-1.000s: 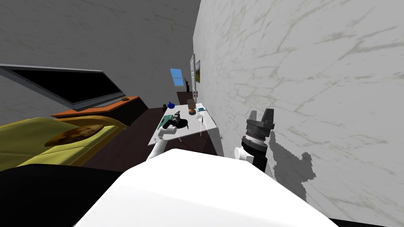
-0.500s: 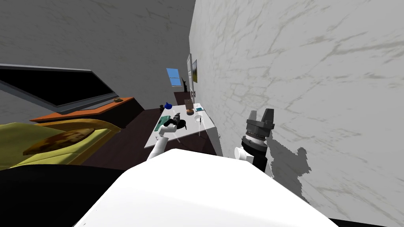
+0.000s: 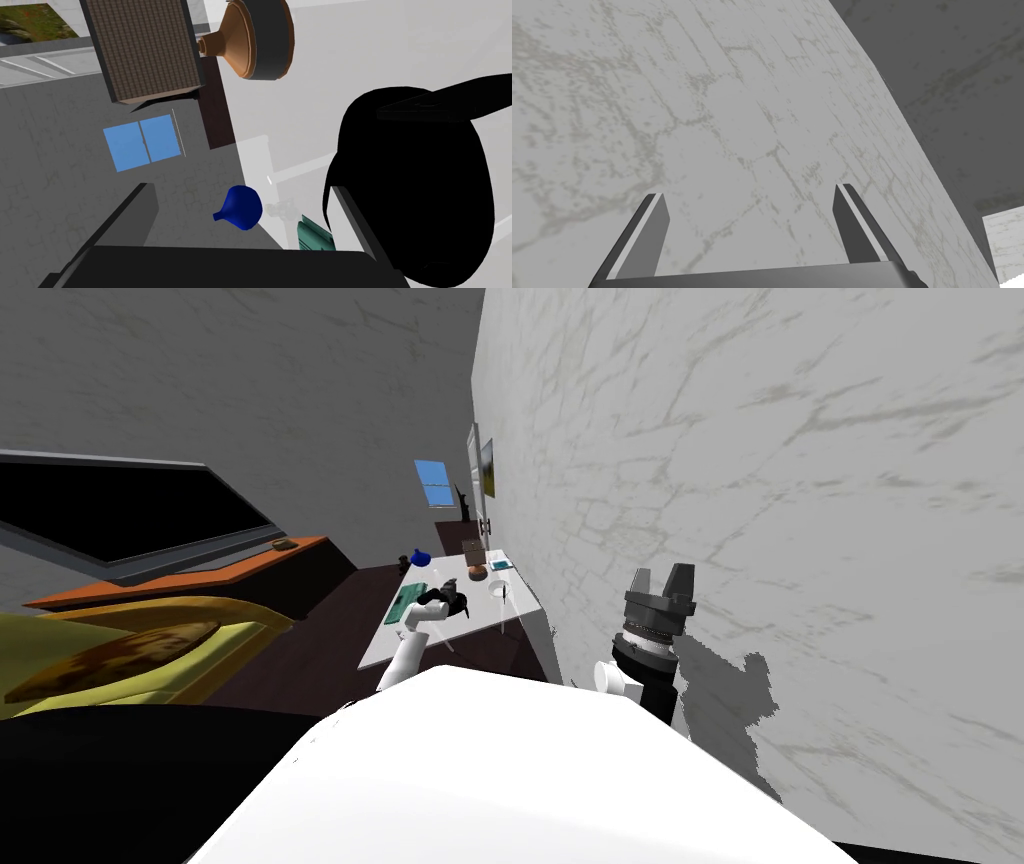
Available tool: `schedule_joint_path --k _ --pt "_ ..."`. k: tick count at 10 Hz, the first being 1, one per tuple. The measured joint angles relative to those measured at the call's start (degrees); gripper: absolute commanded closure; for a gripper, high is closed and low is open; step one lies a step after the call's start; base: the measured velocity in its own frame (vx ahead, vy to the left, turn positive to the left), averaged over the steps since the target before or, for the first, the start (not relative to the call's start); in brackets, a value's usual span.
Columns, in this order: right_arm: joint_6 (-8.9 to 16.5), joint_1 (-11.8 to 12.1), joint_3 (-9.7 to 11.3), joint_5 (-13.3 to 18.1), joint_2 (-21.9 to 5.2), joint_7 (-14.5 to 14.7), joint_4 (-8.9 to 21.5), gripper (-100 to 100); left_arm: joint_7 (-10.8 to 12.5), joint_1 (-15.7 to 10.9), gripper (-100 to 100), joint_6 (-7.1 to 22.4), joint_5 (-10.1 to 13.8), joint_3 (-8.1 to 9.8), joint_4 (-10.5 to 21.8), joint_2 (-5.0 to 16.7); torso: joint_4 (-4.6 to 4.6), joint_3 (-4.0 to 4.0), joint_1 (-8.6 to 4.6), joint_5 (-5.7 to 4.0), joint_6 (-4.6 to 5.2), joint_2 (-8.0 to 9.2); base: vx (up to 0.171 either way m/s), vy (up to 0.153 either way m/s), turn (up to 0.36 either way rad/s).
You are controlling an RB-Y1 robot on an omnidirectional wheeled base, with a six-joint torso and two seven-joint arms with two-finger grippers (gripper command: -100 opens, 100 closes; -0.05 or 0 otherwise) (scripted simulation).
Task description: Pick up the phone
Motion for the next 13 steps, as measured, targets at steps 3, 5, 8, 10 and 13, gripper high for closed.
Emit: schedule_joint_path --k 3,5,8,10,13 --pt "0.0 0.0 0.0 0.0 0.0 0.0 0.0 0 0.27 -1.92 -100 4.59 0.17 1.0 2.01 -0.03 0.0 0.0 0.02 0.0 0.0 0.0 -0.001 -0.011 -0.075" --pt "0.0 0.0 0.0 0.0 0.0 0.0 0.0 0 0.47 -3.64 -100 8.27 0.72 2.06 3.87 0.29 0.0 0.0 0.01 0.0 -0.01 -0.01 0.002 -0.019 -0.114" --pt "0.0 0.0 0.0 0.0 0.0 0.0 0.0 0 0.77 -5.21 -100 12.91 0.64 2.99 5.82 0.05 0.0 0.0 0.06 0.01 -0.01 0.0 0.0 -0.007 -0.067" --pt "0.0 0.0 0.0 0.0 0.0 0.0 0.0 0 1.02 -6.77 -100 16.4 0.91 4.0 7.65 0.25 0.0 -0.01 0.07 0.01 -0.02 -0.02 0.006 -0.004 -0.114" --pt "0.0 0.0 0.0 0.0 0.0 0.0 0.0 0 1.38 -8.31 -100 20.89 0.84 4.97 9.64 0.24 0.0 -0.01 0.1 0.02 -0.02 -0.02 0.007 0.004 -0.07"
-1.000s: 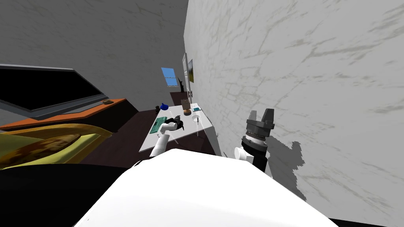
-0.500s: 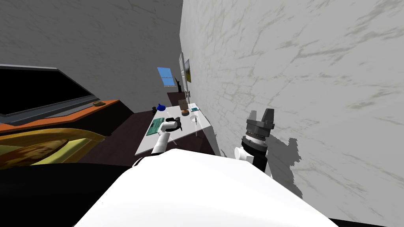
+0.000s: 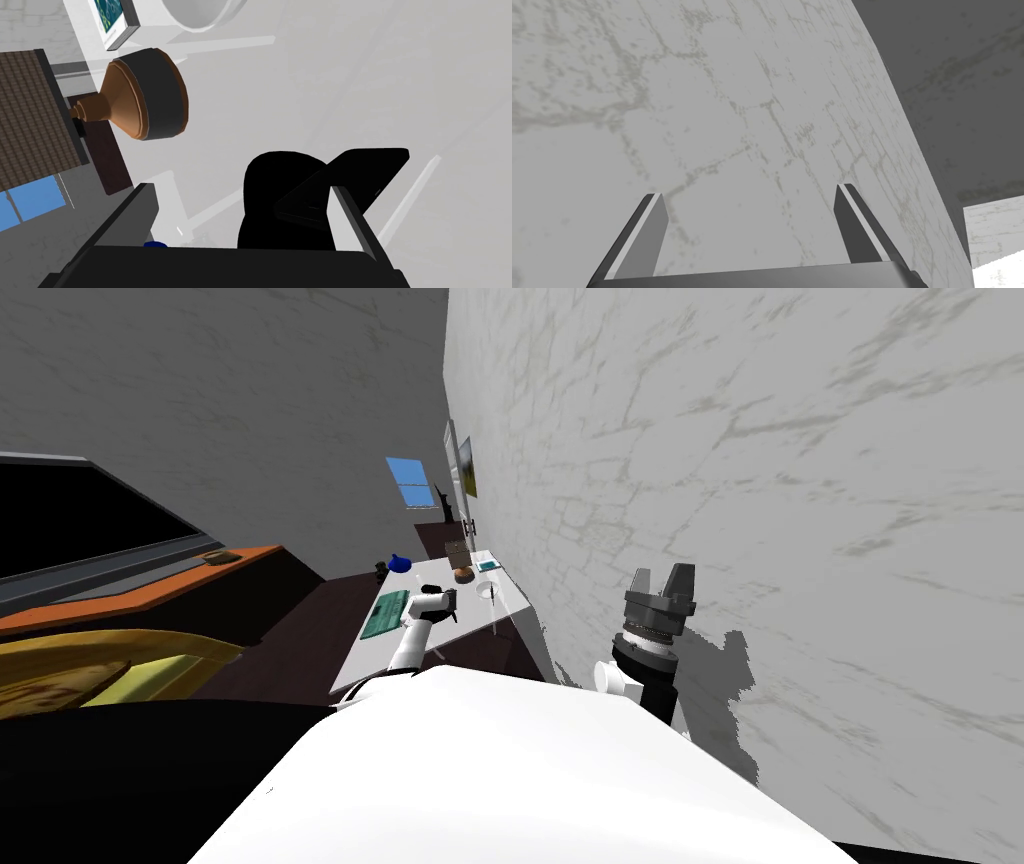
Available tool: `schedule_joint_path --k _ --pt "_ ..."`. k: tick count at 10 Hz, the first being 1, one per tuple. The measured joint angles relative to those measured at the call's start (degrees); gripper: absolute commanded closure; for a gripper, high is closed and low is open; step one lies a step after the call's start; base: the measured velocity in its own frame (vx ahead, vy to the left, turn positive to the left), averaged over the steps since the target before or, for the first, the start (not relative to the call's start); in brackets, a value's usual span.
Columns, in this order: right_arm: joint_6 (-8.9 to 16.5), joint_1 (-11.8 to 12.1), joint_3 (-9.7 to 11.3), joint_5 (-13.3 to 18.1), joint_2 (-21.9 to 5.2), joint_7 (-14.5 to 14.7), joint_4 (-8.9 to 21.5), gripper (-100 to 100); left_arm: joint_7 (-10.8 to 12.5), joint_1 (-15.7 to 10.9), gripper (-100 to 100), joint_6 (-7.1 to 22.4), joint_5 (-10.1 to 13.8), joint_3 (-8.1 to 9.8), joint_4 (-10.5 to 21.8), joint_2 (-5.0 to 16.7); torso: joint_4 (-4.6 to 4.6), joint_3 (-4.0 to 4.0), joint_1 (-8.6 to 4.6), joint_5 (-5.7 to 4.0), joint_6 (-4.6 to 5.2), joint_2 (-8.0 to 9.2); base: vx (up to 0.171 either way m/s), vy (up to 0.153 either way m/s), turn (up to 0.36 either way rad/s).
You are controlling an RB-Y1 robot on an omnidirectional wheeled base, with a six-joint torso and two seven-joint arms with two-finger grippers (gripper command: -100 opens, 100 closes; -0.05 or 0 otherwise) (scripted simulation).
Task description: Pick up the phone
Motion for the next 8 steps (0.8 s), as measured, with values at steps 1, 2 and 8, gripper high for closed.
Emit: schedule_joint_path --k 1,2,8 --pt "0.0 0.01 0.0 0.0 0.0 0.0 0.0 0 0.11 -0.31 -100 1.64 -0.02 0.3 0.31 -0.06 0.0 0.0 0.02 0.0 -0.04 0.0 0.01 0.014 -0.104" --pt "0.0 0.0 0.0 0.0 0.0 0.0 0.0 0 0.3 -1.28 -100 3.29 0.02 0.98 1.48 0.12 0.0 -0.01 0.04 0.01 -0.02 -0.01 0.011 0.018 -0.076" --pt "0.0 0.01 -0.01 0.0 0.0 0.0 0.0 0 1.28 -4.34 -100 12.91 -0.22 3.33 5.21 0.52 -0.01 -0.01 0.11 0.03 -0.05 -0.01 0.01 0.022 -0.087"
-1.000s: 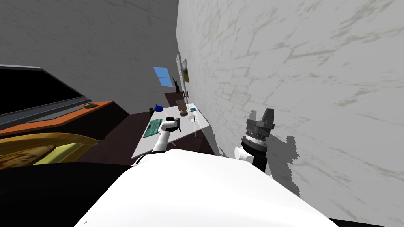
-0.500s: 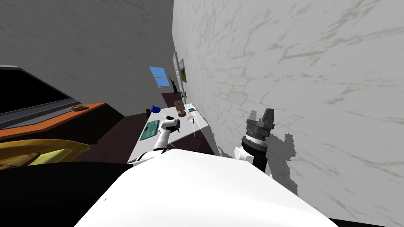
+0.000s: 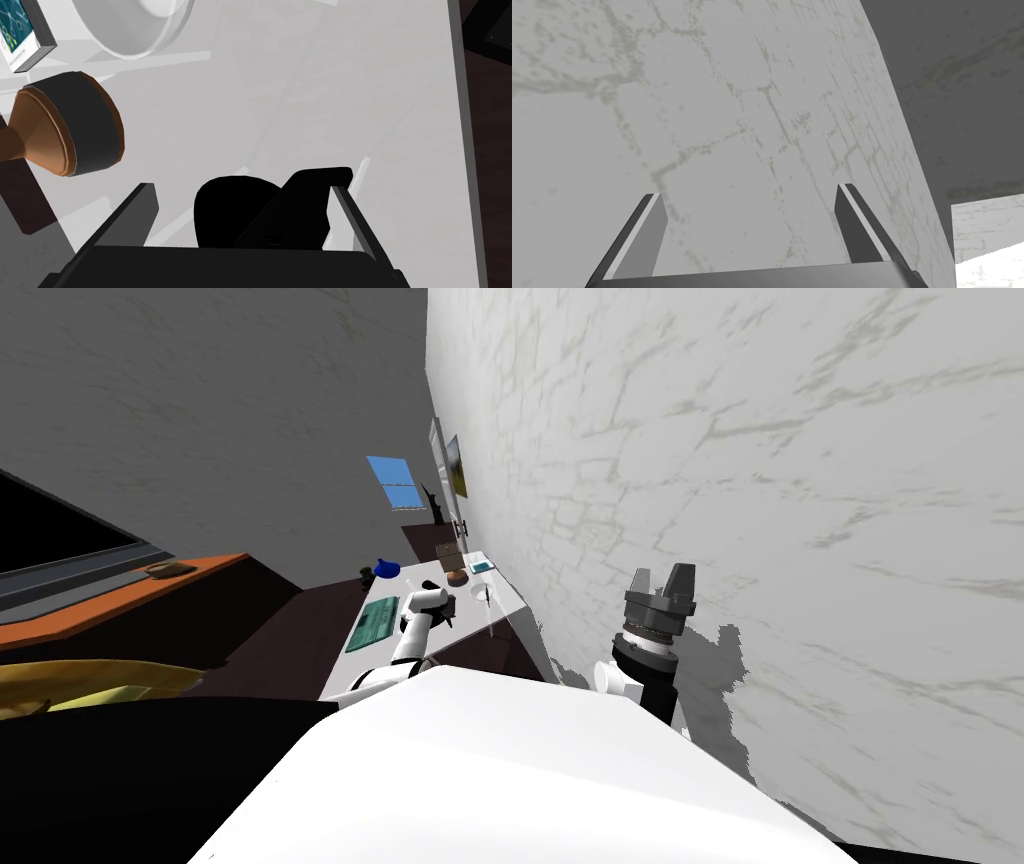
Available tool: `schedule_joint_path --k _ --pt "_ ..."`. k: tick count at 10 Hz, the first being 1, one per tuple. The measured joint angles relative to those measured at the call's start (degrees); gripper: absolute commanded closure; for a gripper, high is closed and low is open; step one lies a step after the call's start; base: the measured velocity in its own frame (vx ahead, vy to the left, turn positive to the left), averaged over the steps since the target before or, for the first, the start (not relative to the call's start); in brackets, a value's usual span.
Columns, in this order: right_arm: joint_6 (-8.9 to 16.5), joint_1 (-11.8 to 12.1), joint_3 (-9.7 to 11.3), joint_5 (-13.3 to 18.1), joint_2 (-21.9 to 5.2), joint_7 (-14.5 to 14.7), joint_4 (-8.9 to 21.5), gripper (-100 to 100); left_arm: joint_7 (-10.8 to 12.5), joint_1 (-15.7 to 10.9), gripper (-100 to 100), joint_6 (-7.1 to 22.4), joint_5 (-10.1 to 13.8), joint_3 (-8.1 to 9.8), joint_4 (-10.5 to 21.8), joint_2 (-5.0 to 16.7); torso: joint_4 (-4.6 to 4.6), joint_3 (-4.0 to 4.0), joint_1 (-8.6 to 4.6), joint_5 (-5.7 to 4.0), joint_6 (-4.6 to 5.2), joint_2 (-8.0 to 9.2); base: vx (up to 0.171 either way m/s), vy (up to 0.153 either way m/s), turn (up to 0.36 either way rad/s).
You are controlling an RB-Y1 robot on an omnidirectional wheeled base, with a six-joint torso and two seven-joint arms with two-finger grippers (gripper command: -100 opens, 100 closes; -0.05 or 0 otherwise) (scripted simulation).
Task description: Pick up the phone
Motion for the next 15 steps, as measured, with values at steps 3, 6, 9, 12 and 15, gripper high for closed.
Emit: schedule_joint_path --k 3,6,9,12,15 --pt "0.0 0.0 0.0 0.0 0.0 0.0 0.0 0 0.83 -2.31 -100 4.79 -0.57 1.47 3.2 0.37 0.01 0.01 0.0 0.0 0.02 0.01 0.007 0.03 -0.081" --pt "0.0 0.0 0.0 0.0 0.0 0.0 0.0 0 1.63 -3.85 -100 9.04 -1.11 2.62 5.38 0.63 0.0 0.01 0.01 0.0 -0.01 0.02 0.007 0.036 -0.097" --pt "0.0 0.0 0.0 0.0 0.0 0.0 0.0 0 2.57 -5.57 -100 12.88 -1.84 3.96 8.35 1.11 0.01 0.02 0.01 0.0 0.01 0.04 0.001 0.034 -0.07" --pt "0.0 0.0 0.0 0.0 0.0 0.0 0.0 0 3.97 -7.18 -100 17.06 -2.93 5.17 10.81 1.61 0.01 0.02 0.09 0.02 0.01 0.04 0.002 0.052 -0.099" --pt "0.0 0.0 0.0 0.0 0.0 0.0 0.0 0 5.08 -8.26 -100 20.75 -3.78 6.41 13.08 2.63 0.01 0.02 0.14 0.03 -0.01 0.03 0.004 0.073 -0.077"
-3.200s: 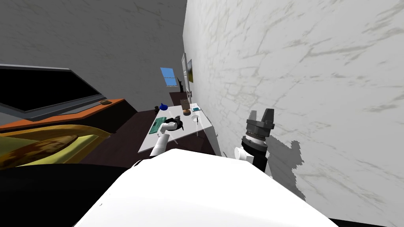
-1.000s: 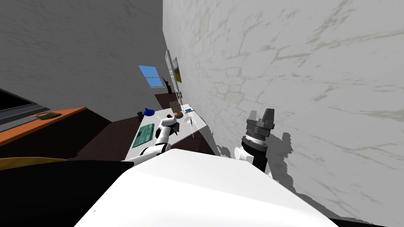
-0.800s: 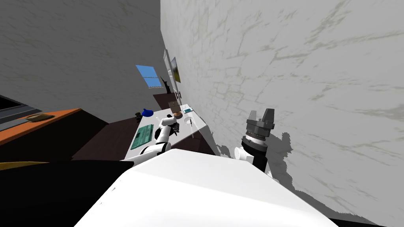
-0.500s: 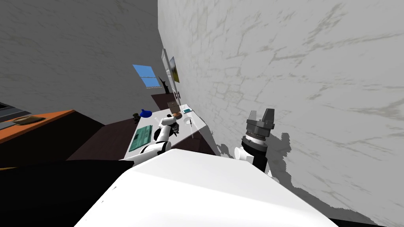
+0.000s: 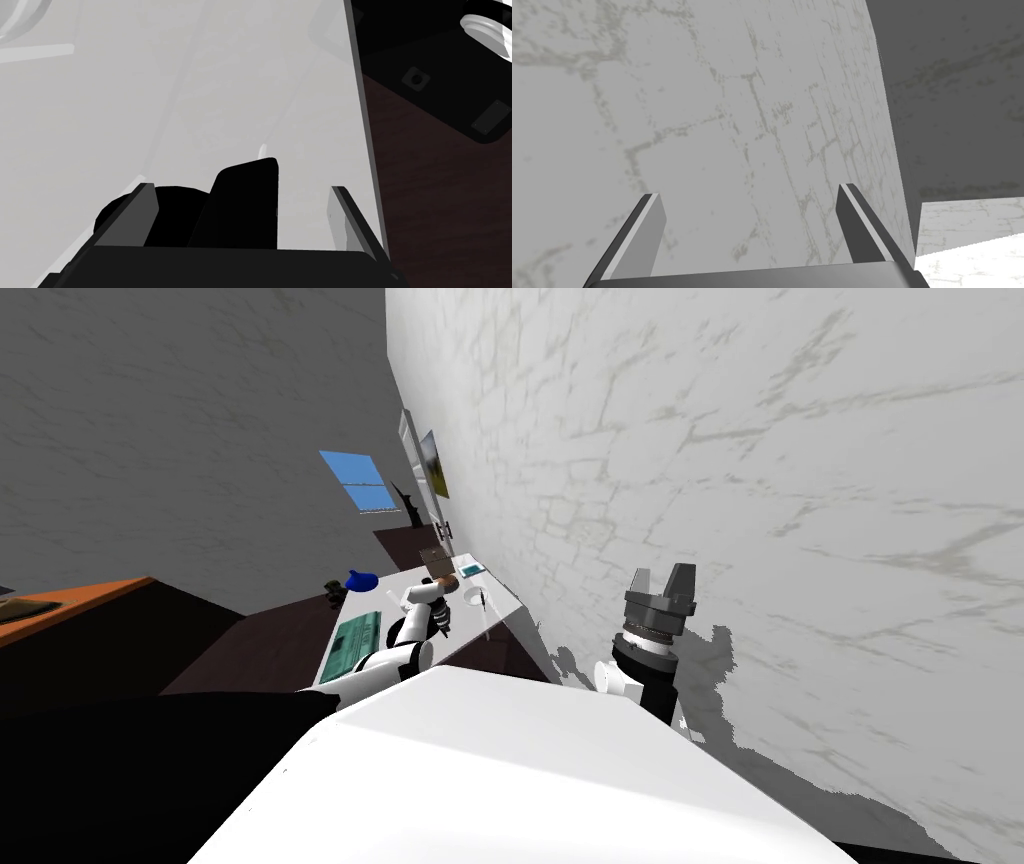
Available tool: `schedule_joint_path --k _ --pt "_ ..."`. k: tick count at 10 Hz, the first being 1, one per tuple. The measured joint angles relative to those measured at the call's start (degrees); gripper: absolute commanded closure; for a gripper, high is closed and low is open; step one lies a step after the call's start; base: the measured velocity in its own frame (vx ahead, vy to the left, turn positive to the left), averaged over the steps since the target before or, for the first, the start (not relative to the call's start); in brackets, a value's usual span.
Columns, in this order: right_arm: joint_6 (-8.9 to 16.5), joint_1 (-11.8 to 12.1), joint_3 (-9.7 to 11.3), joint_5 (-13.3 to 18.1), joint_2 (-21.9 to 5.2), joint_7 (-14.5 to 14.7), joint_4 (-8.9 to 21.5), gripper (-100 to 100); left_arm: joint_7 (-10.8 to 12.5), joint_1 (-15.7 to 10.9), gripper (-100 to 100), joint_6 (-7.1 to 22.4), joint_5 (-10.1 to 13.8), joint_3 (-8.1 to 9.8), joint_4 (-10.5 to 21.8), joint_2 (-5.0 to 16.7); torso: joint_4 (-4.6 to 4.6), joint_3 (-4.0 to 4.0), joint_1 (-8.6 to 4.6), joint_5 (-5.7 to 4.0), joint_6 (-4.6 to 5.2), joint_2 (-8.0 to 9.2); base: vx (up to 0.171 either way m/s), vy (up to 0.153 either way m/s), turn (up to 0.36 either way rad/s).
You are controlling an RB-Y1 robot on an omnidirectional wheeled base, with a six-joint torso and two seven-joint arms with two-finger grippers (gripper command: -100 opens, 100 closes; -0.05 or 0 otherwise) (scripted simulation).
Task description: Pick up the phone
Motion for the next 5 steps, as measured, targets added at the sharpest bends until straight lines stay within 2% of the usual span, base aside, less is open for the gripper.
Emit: schedule_joint_path --k 1,2,3,4,5 --pt "0.0 0.0 0.0 0.0 0.0 0.0 0.0 0 0.42 -0.25 -100 1.27 -0.35 0.5 0.76 0.49 0.0 0.0 0.1 0.02 -0.02 -0.01 0.0 0.172 -0.021" --pt "0.0 0.0 -0.01 0.0 -0.01 0.0 0.0 0 0.92 -0.25 -100 2.58 -0.88 0.93 0.99 0.97 0.0 0.01 0.36 0.07 -0.04 0.01 -0.002 0.091 -0.011" --pt "0.0 0.0 -0.01 0.0 0.0 0.0 0.0 0 1.05 -0.24 0 2.88 -0.95 0.99 1.0 1.04 0.0 0.0 0.12 0.05 -0.02 0.01 0.0 0.016 0.0" --pt "0.0 0.0 0.0 0.0 0.0 0.0 0.0 0 1.04 -0.24 -100 2.85 -0.94 0.98 1.0 1.04 0.0 0.0 -0.13 -0.01 -0.01 0.0 0.012 0.01 0.013" --pt "0.0 0.0 0.0 0.0 0.01 0.0 0.0 0 1.09 -0.22 -100 1.98 -0.97 0.76 1.94 0.92 -0.01 -0.02 -0.21 -0.03 -0.01 -0.03 0.02 0.005 0.011"
